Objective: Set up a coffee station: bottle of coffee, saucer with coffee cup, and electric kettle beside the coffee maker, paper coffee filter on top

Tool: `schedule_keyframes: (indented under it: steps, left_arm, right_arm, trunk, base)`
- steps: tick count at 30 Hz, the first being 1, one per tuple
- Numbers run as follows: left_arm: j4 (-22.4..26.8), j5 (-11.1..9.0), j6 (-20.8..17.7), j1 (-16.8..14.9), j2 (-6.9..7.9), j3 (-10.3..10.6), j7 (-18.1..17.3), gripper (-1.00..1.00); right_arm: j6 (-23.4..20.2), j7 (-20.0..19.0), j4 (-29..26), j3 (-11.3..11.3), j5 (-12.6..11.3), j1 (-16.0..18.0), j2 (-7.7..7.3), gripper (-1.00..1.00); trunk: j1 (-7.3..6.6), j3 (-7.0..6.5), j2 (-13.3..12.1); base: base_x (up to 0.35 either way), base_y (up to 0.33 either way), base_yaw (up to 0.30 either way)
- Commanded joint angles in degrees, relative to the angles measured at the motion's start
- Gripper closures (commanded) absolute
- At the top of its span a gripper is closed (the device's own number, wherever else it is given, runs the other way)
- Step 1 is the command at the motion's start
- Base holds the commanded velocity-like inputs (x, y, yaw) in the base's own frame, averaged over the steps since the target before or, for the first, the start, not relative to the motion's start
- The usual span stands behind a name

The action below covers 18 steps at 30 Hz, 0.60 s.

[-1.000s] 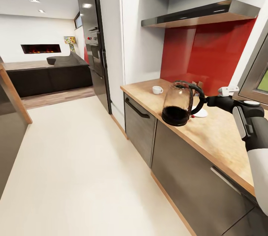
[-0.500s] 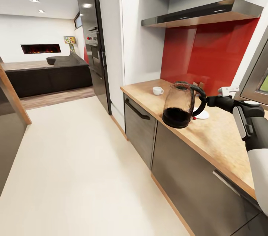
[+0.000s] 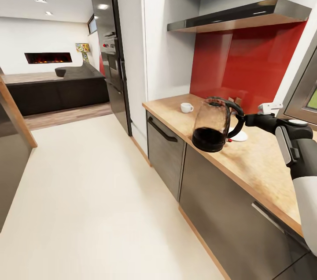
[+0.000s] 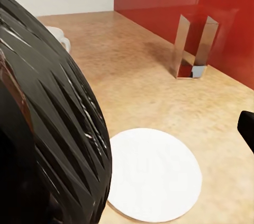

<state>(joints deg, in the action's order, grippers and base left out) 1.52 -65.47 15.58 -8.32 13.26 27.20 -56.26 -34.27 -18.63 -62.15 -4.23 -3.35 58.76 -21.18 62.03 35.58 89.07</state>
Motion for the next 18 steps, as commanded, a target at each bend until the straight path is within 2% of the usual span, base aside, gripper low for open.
schedule_keyframes:
  steps: [1,18]
  left_arm:
    - [0.0,-0.4,0.3,0.0,0.01,0.5,-0.1,-1.0]
    - [0.0,-0.4,0.3,0.0,0.01,0.5,-0.1,-1.0]
  right_arm:
    - [-0.4,-0.1,0.0,-0.1,-0.3,0.0,0.0,-1.0]
    - [-0.4,-0.1,-0.1,0.0,-0.3,0.0,0.02,-1.0]
  trunk:
    - [0.0,0.06,0.0]
    - [0.0,0.06,0.0]
  base:
    - [0.0,0.0,0.0]
    - [0.0,0.0,0.0]
